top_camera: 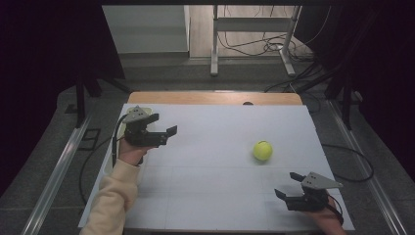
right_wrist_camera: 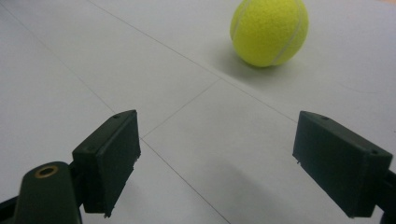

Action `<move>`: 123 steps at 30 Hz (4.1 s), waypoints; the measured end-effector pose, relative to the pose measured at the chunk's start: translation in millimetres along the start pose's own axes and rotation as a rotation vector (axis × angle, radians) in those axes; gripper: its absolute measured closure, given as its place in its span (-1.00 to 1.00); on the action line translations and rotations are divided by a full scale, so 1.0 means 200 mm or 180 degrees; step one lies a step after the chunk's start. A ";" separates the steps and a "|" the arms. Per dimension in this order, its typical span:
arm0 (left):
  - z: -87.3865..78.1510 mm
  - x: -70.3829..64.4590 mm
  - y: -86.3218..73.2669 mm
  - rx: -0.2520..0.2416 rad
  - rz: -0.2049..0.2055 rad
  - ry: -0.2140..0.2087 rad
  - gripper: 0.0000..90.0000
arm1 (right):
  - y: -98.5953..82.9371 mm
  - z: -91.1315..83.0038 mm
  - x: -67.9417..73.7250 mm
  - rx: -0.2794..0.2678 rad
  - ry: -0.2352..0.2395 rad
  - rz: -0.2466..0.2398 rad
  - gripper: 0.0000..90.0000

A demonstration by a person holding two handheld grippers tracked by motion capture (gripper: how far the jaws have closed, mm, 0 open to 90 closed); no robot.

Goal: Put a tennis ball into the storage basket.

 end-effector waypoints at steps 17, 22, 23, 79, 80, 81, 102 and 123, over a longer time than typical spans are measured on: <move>0.11 -0.11 -0.01 0.0139 0.0093 -0.0179 -0.77 | 0.00 0.00 0.00 -0.0015 0.0001 0.0006 -0.66; 0.16 -0.15 -0.02 0.0246 0.0134 -0.0252 -0.77 | 0.00 0.00 0.00 -0.0010 -0.0004 0.0011 -0.66; 0.17 -0.16 -0.02 0.0267 0.0143 -0.0265 -0.78 | 0.00 0.00 0.00 -0.0011 -0.0006 0.0012 -0.66; 0.50 -0.38 -0.14 0.0821 0.0410 -0.0565 -0.79 | 0.01 0.01 -0.01 -0.0013 -0.0051 0.0043 -0.65; 0.50 -0.38 -0.15 0.0828 0.0417 -0.0569 -0.79 | 0.01 0.01 -0.01 -0.0012 -0.0050 0.0050 -0.65; 0.51 -0.39 -0.15 0.0839 0.0426 -0.0578 -0.79 | 0.01 0.01 -0.01 -0.0007 -0.0053 0.0052 -0.65; 0.60 -0.48 -0.16 0.0909 0.0514 -0.0708 -0.79 | 0.01 0.00 -0.01 -0.0003 -0.0074 0.0054 -0.65; 0.67 -0.52 -0.15 0.0920 0.0467 -0.0828 -0.79 | 0.01 0.00 -0.01 -0.0001 -0.0076 0.0062 -0.65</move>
Point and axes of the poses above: each handheld gripper's, and its own axes: z roughly forward along the jaws, y roughly out of its top, x roughly to its left, the point moved 5 cm from there along z, roughly forward along the jaws, and after that the axes turned 5 degrees about -y, right-handed, at the moved point
